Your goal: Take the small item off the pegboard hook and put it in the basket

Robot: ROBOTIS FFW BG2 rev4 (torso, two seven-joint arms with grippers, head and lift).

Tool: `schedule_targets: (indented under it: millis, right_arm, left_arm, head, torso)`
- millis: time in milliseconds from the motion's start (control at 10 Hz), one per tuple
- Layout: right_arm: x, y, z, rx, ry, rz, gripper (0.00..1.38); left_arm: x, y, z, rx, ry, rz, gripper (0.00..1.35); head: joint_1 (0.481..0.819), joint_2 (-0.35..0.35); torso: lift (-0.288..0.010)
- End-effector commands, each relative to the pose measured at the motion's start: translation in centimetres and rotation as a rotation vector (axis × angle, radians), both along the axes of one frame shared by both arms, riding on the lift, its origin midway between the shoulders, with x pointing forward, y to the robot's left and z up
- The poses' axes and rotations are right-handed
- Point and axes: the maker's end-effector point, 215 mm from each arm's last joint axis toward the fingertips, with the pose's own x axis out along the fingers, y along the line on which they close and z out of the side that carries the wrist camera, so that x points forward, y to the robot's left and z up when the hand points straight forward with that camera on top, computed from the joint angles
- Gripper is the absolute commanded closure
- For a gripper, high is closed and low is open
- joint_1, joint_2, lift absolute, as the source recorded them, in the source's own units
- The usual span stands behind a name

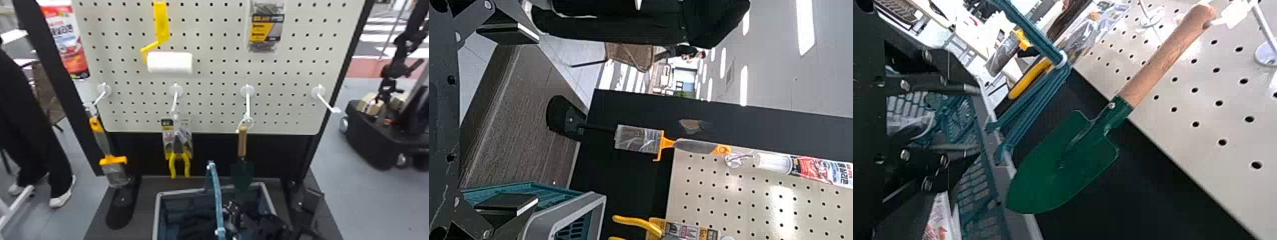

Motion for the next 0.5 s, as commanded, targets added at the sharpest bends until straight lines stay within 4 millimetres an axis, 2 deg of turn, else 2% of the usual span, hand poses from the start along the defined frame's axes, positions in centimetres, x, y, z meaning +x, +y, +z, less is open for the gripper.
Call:
schedule_targets:
  millis: [0, 200, 400]
  right_arm:
    - [0.79, -0.14, 1.1, -0.013, -0.03, 0.0, 0.05]
    - [0.66, -0.15, 1.0, -0.015, -0.03, -0.001, 0.17]
    - [0.65, -0.22, 1.34, -0.028, -0.044, -0.001, 0.18]
  left_arm:
    - [0.0, 0.0, 0.02, 0.0, -0.001, 0.0, 0.17]
    - [0.01, -0.01, 0.02, 0.001, -0.001, -0.002, 0.17]
    - [0.05, -0.06, -0.03, 0.002, 0.0, -0.005, 0.17]
  head:
    - [0.549, 0.0]
    - [0.549, 0.0]
    - [0.549, 0.0]
  torso:
    - [-0.1]
    - [-0.1]
    - [-0.1]
